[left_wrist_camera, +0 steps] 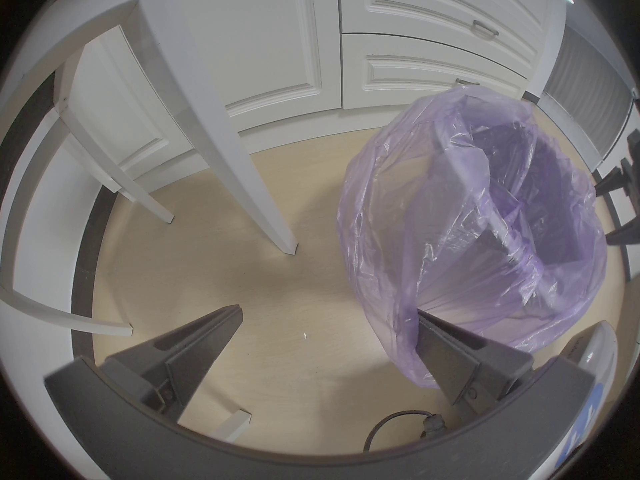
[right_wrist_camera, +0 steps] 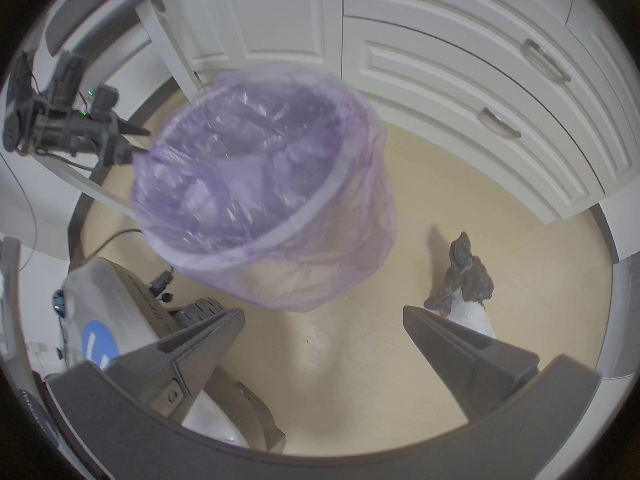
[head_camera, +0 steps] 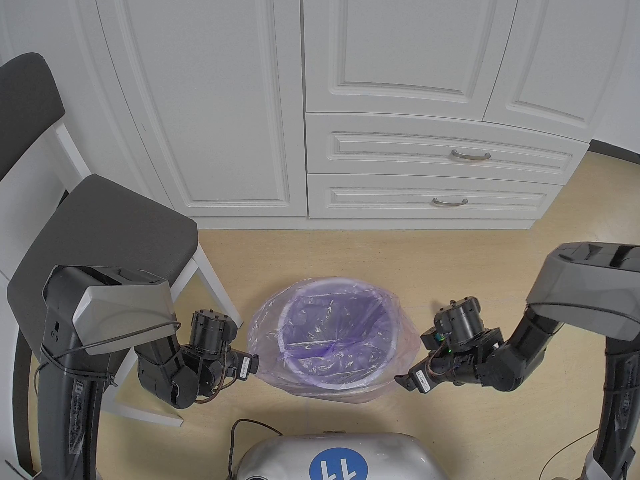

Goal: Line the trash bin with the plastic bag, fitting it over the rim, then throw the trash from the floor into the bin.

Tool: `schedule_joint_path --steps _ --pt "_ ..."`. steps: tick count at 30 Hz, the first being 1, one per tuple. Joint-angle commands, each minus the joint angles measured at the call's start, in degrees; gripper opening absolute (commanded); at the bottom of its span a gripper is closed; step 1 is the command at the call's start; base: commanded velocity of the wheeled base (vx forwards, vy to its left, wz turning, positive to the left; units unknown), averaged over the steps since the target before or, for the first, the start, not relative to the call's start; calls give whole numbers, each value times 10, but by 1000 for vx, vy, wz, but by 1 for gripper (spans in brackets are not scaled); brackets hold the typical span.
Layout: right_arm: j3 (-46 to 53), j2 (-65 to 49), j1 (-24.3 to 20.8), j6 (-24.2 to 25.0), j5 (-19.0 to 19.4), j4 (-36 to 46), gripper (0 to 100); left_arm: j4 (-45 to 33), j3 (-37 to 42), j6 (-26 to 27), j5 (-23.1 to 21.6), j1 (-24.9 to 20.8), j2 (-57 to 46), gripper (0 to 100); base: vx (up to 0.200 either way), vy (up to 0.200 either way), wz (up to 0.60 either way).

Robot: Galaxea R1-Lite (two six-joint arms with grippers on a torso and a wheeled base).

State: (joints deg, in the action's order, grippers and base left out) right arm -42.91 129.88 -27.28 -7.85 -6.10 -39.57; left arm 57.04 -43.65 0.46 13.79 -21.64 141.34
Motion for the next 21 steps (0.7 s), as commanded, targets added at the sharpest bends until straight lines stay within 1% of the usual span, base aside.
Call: schedule_joint_path --steps 1,3,4,5,7,9,10,11,12,13,14,16,17,18,21 --pt "20 -105 29 -9 44 12 100 1 -4 -1 2 5 -5 100 0 0 0" --pt "9 -103 32 -1 44 9 100 2 -3 -2 2 5 -6 100 0 0 0" --pt "-9 -94 35 20 43 9 100 3 -1 -2 2 5 -7 100 0 0 0" --pt "-12 -91 35 26 42 9 100 3 -1 -2 2 5 -7 100 0 0 0" --pt "-42 -67 31 59 37 8 100 3 1 -2 2 5 -14 100 0 0 0" --pt "-79 -33 28 88 24 6 100 3 1 -3 2 3 -15 100 0 0 0" --pt "-97 -15 26 105 13 6 100 4 1 -3 2 1 -16 100 0 0 0" --pt "-124 11 22 129 -5 6 100 6 2 -3 2 0 -19 100 0 0 0" --pt "-124 11 22 129 -5 6 100 6 2 -3 2 0 -19 100 0 0 0" --pt "-168 53 16 170 -31 6 100 13 4 -3 3 -2 -19 100 0 0 0" --pt "-182 66 15 182 -37 6 100 16 4 -3 3 -3 -19 100 0 0 0" --pt "-182 66 15 182 -37 6 100 16 4 -3 3 -3 -19 100 0 0 0" --pt "-221 103 14 206 -42 8 100 23 7 -3 3 -6 -19 100 0 0 0" --pt "-221 103 14 206 -42 8 100 23 7 -3 3 -6 -19 100 0 0 0" --pt "-270 134 14 242 -54 8 100 23 7 -3 3 -7 -20 100 0 0 0"
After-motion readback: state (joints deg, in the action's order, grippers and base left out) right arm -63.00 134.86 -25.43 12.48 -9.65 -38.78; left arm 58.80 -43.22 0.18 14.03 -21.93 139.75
